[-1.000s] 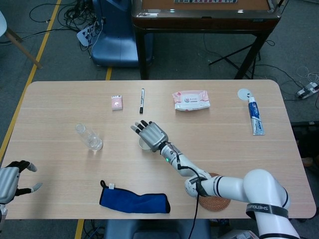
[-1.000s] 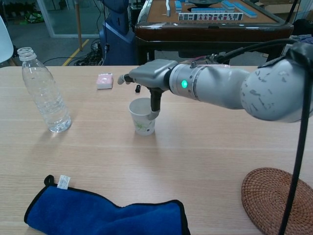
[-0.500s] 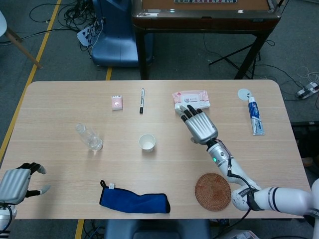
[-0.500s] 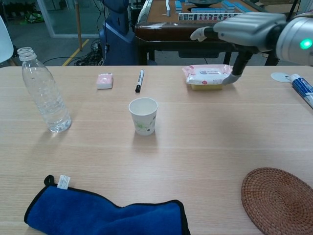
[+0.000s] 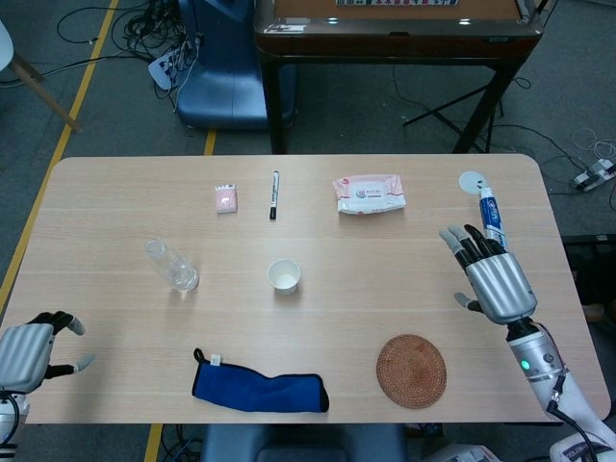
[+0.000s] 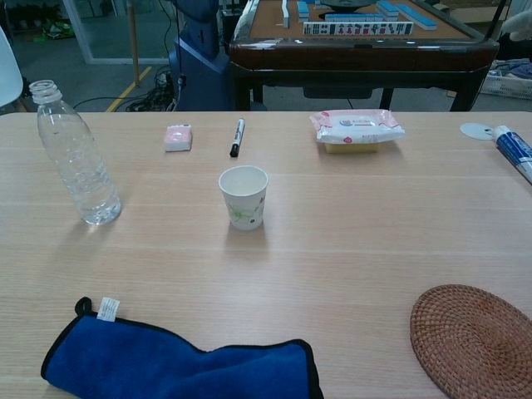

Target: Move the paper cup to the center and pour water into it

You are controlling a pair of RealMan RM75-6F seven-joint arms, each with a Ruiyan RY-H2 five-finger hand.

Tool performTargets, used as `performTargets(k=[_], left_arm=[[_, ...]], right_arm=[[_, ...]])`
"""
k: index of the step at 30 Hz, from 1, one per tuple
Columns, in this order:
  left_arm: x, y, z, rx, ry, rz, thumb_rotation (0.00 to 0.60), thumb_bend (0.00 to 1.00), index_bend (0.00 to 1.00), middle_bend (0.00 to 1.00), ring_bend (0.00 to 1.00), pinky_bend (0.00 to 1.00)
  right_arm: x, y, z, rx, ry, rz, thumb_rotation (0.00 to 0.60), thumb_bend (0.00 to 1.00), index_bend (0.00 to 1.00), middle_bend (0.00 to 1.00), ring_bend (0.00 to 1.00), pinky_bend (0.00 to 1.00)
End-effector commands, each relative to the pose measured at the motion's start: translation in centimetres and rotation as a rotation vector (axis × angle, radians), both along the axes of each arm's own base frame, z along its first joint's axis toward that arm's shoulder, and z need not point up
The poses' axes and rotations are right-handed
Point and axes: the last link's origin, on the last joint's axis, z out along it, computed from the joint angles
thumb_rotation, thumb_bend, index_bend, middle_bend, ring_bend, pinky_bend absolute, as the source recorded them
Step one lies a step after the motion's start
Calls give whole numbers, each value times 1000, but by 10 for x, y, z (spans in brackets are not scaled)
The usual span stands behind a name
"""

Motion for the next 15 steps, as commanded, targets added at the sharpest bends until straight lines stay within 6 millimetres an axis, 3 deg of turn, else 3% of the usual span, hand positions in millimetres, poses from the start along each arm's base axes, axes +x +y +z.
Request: performTargets(k=[1,8,12,15], left_arm=[[0,0,-1,0,-1,-4,600,71,527,480,403,586],[2,2,-6,-3,-11,-12,600,72,500,481,404,586],[6,7,-13,26,-58,-43,600,72,533,495,448,643],[7,14,-17,36,-82,-58,600,72,493,491,456,656]], right_arm=[[-26,23,9,-10,-17,-29,600,0,93,119,80,322],[-52,51,12,-62,-39,-51,600,0,113,124,80,321],[-62,61,16,-88,-77,-59,600,0,135,129,80,322],[-68,66,17,-96,-100,-58,600,0,140,128,80,321]])
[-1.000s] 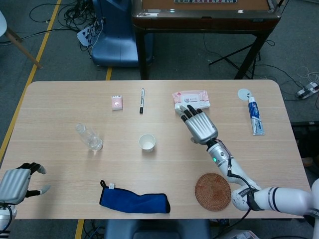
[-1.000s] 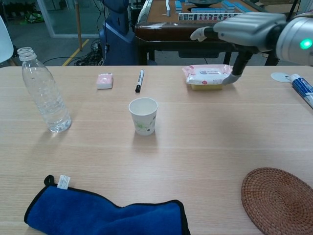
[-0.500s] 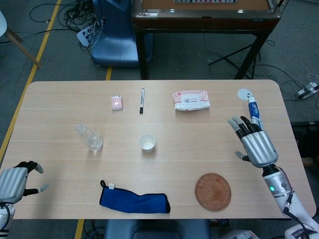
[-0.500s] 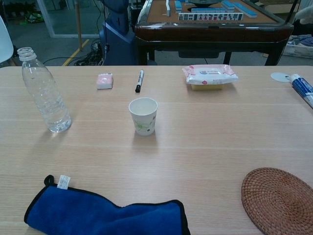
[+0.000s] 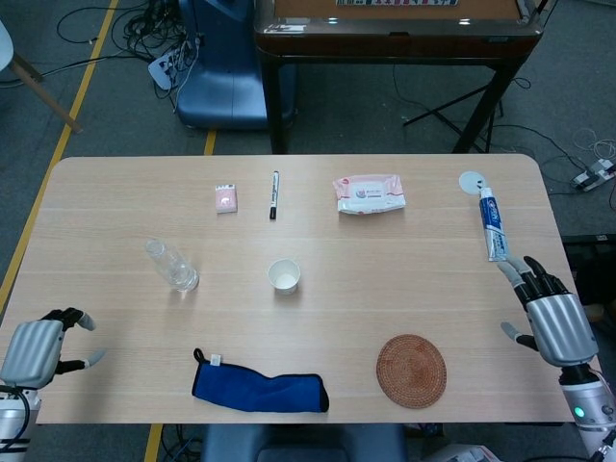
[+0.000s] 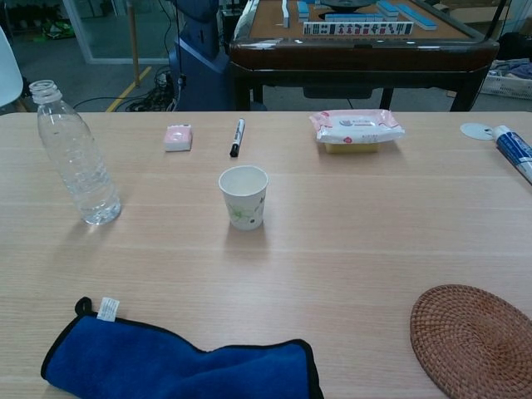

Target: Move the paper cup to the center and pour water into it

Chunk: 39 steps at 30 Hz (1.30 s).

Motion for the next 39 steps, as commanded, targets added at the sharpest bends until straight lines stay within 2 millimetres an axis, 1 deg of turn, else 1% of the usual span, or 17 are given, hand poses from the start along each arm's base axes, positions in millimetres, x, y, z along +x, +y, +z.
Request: performTargets(k=[1,4,6,9,12,15,19,27,34,39], left_arm=[[3,8,-4,8,-19,-13,600,72,452,470,456,655],[7,19,-6,0,-19,7,600,72,307,368,434,654],[11,28,-10,-10,-41,24,600,72,206,279,382,650],[13,42,-16,-41,-84,66,600,71,99,167,280,591],[15,56,-22,-50,-112,86,600,71,36,89,207,508],[17,69,-29,-43,-124,94,600,71,25,57,169,444],[23,83,-37,-53,-167,111,600,71,13,46,130,387],[32,109,-53,-82,-193,131,600,71,13,30,122,371],[44,124,-68,-109,-233,147,600,71,13,30,118,353],[49,134,-78,-120,-252,174,600,71,10,30,117,343]], right_arm=[[-5,5,0,-9,-29,6,600,0,141,129,80,321],[-9,8,1,-12,-55,22,600,0,150,137,80,321],[-12,10,2,-11,-60,27,600,0,158,143,80,321],[-10,11,7,-22,-72,53,600,0,159,144,80,321],[-9,14,9,-25,-84,66,600,0,162,148,80,322],[-10,15,11,-24,-83,65,600,0,163,148,80,322],[-10,17,12,-25,-86,73,600,0,163,148,80,321],[-11,16,13,-21,-88,67,600,0,163,149,80,321],[-12,16,15,-23,-94,67,600,0,163,148,80,321],[-12,16,16,-20,-97,66,600,0,163,148,80,321]])
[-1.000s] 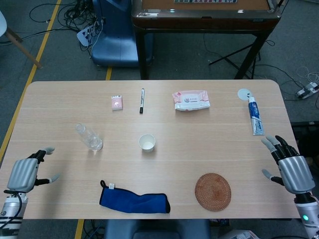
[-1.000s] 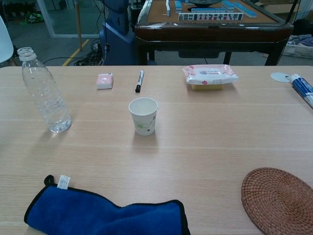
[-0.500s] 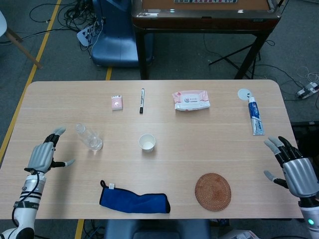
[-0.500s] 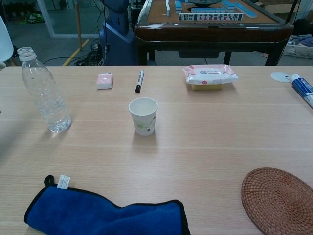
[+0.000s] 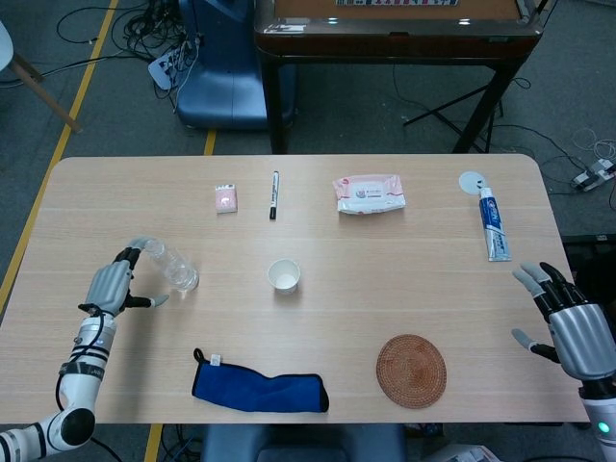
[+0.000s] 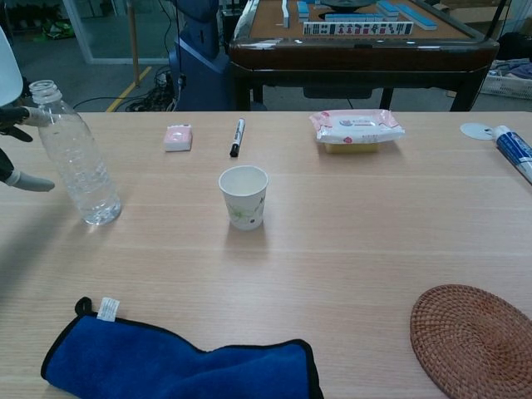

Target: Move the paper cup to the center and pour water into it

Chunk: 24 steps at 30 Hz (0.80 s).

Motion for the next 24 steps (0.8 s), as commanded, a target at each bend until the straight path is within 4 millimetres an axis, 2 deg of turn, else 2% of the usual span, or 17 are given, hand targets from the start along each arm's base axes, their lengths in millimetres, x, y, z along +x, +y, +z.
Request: performTargets(k=[1,10,24], left_arm=[[4,6,-7,-6,-9,12,600,70,8,30,117,340],[16,16,-22,-7,-83,58,600,67,11,30,117,333],[22,23,-40,20,-203,139,600,63,109,52,119,326]], right_arm=[[0,0,1,0,-2,-1,600,0,163,148,80,321],[-1,0,2,0,-8,0,600,0,163,148,80,321],[-2,0,5,-2,-14,1,600,0,163,148,80,321]])
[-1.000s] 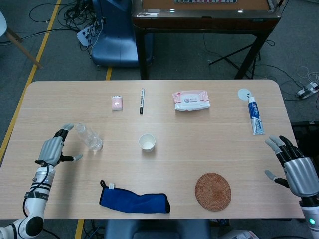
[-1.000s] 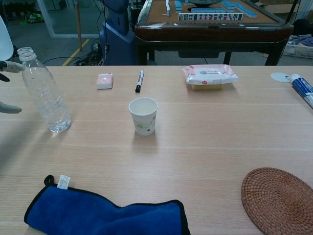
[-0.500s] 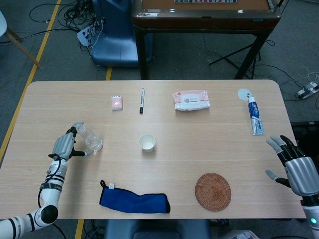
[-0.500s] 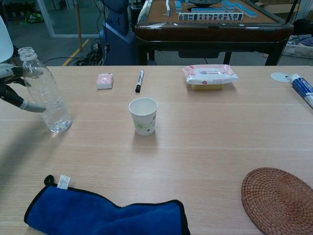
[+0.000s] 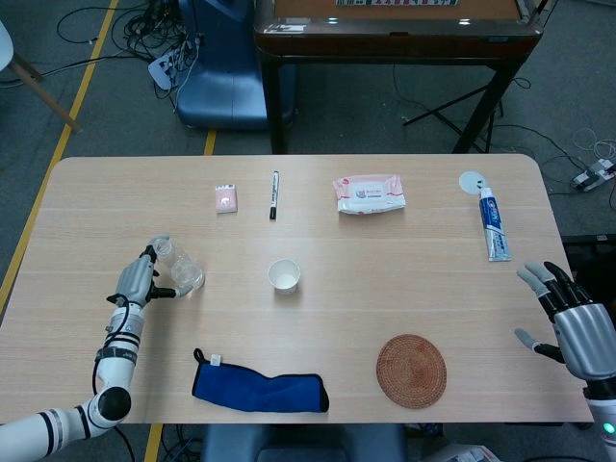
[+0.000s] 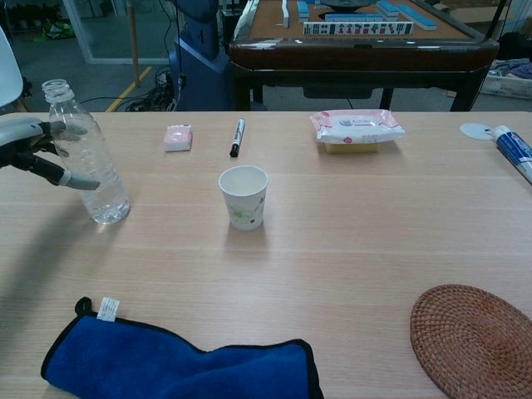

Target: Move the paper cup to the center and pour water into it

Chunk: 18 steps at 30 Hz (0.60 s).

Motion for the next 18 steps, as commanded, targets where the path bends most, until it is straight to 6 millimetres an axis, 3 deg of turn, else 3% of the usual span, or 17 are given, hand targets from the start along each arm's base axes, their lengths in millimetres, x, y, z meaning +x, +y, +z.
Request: performTargets(k=[1,18], left_arm=[[0,2,-2,24,-44,20,600,63,126,68,123,326],[5,13,-23,75,-73,73,600,59,231,141,161,326]], right_arm=[[0,0,0,0,0,0,600,0,163,149,80,321],[-2,0,5,-8,-12,-8,600,0,163,149,80,322]])
